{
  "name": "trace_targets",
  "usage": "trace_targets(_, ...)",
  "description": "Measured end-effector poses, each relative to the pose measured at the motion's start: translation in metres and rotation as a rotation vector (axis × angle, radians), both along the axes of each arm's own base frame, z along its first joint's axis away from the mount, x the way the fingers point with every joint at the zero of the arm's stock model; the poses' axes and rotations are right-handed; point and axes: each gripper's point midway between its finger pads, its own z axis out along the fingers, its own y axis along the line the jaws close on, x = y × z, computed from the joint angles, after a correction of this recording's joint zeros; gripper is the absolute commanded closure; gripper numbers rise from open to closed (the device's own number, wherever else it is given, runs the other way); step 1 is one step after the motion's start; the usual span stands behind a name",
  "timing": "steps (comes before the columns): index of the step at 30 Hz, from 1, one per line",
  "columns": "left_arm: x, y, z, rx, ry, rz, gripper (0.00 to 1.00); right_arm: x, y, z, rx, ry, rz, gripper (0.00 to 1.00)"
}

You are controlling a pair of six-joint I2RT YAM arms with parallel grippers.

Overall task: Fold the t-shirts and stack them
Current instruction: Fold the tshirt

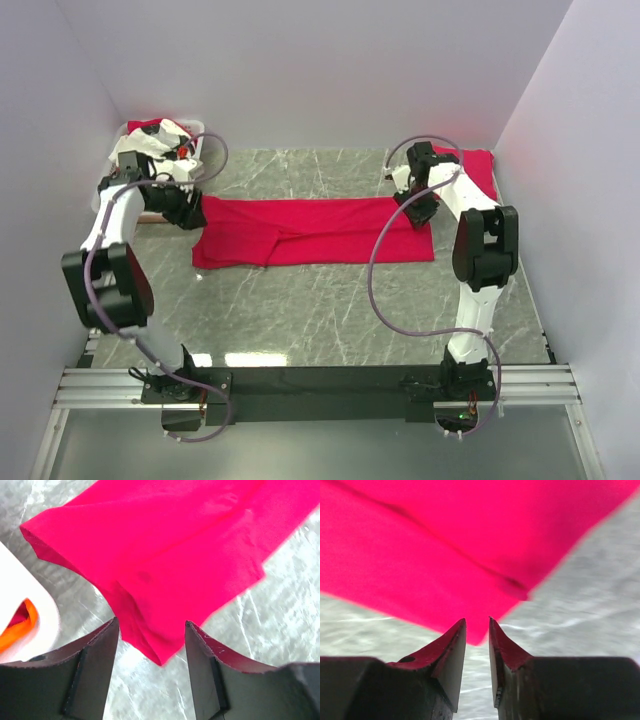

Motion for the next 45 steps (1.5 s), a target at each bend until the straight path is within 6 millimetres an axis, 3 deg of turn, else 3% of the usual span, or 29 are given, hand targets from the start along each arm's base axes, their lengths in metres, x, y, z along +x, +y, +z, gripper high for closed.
trace_targets(2, -0.013, -0.007, 0.008, 0.015, -0.033, -0.026, 0.39, -0.009, 0.011, 0.0, 0.067, 0.032, -0.02, 0.69)
trace_targets(4, -0.024, -0.02, 0.003, 0.032, -0.038, -0.071, 0.39, -0.016, 0.021, -0.003, 0.123, 0.062, -0.038, 0.69)
trace_targets(10, -0.064, -0.071, -0.053, 0.125, 0.038, -0.272, 0.38, -0.035, 0.038, -0.011, 0.217, 0.139, -0.08, 0.69)
trace_targets(14, -0.078, -0.097, -0.074, 0.211, 0.005, -0.394, 0.36, -0.048, 0.042, -0.019, 0.239, 0.185, -0.101, 0.69)
trace_targets(19, -0.076, -0.113, -0.078, 0.302, -0.108, -0.48, 0.34, -0.058, 0.044, -0.024, 0.252, 0.222, -0.111, 0.69)
trace_targets(25, -0.069, -0.121, -0.083, 0.39, -0.203, -0.552, 0.39, -0.058, 0.042, -0.024, 0.265, 0.224, -0.119, 0.69)
trace_targets(35, -0.057, -0.122, -0.079, 0.437, -0.26, -0.571, 0.72, -0.057, 0.039, -0.023, 0.272, 0.225, -0.13, 0.69)
trace_targets(36, -0.056, -0.122, -0.078, 0.438, -0.263, -0.572, 0.7, -0.057, 0.039, -0.023, 0.272, 0.225, -0.13, 0.69)
trace_targets(37, -0.054, -0.123, -0.076, 0.438, -0.266, -0.574, 0.58, -0.057, 0.039, -0.023, 0.272, 0.225, -0.13, 0.7)
trace_targets(40, -0.052, -0.124, -0.072, 0.439, -0.281, -0.59, 0.45, -0.057, 0.039, -0.023, 0.272, 0.225, -0.13, 0.69)
trace_targets(45, -0.058, -0.125, -0.072, 0.436, -0.289, -0.622, 0.42, -0.057, 0.036, -0.024, 0.274, 0.226, -0.138, 0.69)
